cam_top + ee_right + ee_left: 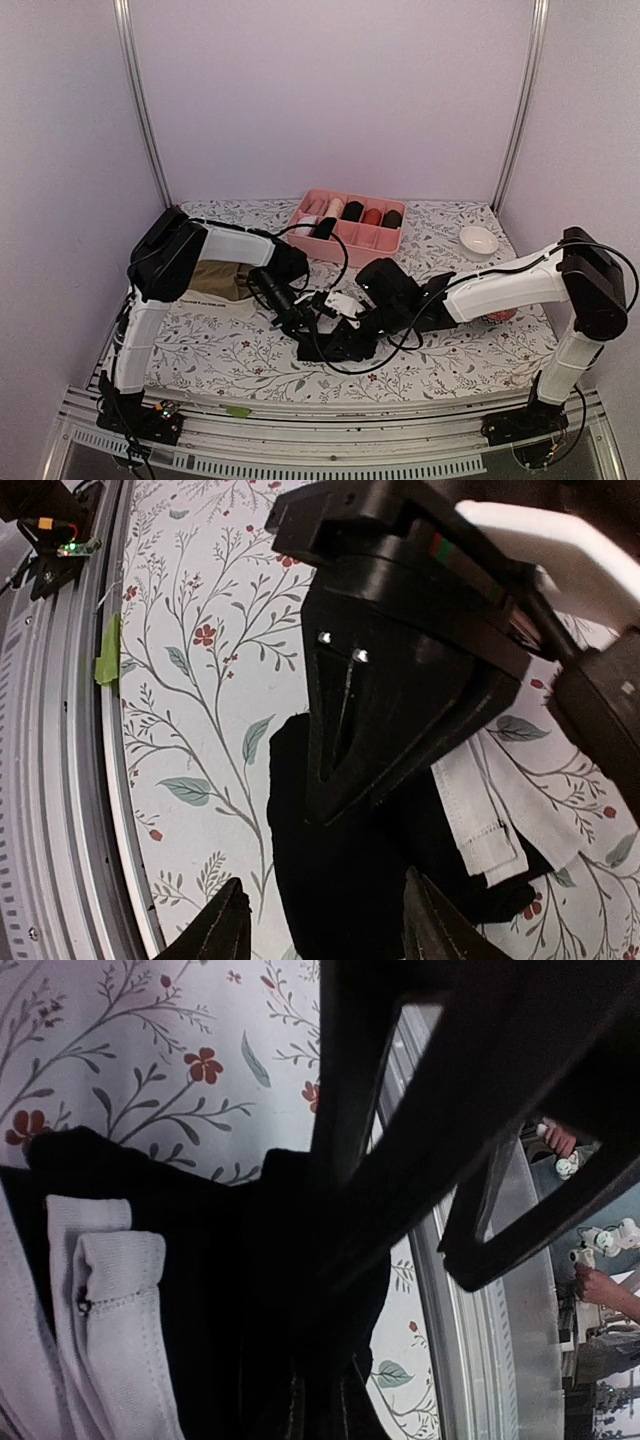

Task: Roll the underwear
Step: Roll the underwear at the center of the board.

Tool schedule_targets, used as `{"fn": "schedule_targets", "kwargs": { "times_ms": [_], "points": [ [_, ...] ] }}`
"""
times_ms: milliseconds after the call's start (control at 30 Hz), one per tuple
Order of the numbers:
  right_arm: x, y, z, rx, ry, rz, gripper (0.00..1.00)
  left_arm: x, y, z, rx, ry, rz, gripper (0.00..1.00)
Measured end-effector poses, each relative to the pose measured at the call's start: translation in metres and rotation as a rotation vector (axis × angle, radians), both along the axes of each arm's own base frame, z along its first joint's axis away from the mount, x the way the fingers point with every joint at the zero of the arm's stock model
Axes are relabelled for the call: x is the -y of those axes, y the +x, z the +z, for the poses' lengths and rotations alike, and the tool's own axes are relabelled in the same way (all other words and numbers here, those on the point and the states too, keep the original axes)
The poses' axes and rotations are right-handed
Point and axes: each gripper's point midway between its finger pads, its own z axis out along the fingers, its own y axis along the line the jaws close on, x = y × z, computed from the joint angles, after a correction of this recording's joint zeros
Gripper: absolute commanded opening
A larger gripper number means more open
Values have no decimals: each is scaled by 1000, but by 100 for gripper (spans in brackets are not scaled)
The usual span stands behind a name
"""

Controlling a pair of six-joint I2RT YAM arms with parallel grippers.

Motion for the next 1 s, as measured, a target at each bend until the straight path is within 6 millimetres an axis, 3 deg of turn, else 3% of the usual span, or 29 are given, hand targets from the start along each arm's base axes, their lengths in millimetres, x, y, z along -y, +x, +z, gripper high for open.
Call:
{"fn": "schedule_targets", "kwargs": {
  "times_ms": [100, 200, 333, 400, 433, 633, 800, 1000],
  "points": [
    [-13, -3, -13, 45, -37, 62, 52, -1, -1, 0, -21, 6, -2, 0],
    [-21, -8, -27, 73, -73, 115, 45, -2, -3, 0, -39, 15, -3, 0],
    [-23, -8, -40, 98, -104, 149, 16, -4, -5, -1, -61, 33, 0, 0],
    [-24, -8, -41, 105, -107, 155, 2, -6, -5, -1, -66, 39, 3, 5],
    [-24, -8, -41, 104, -109, 156, 0, -7, -5, -1, -70, 43, 5, 9],
    [-25, -11, -41, 68, -108, 150, 0, -12, 0, 6, -42, 31, 22, 37],
    [-25, -24, -38, -83, -78, 135, 0, -30, 23, 28, 75, 1, 107, 44],
    [-19, -23, -38, -392, -16, 50, 0, -73, 65, 79, 347, -97, 334, 46]
  ]
}}
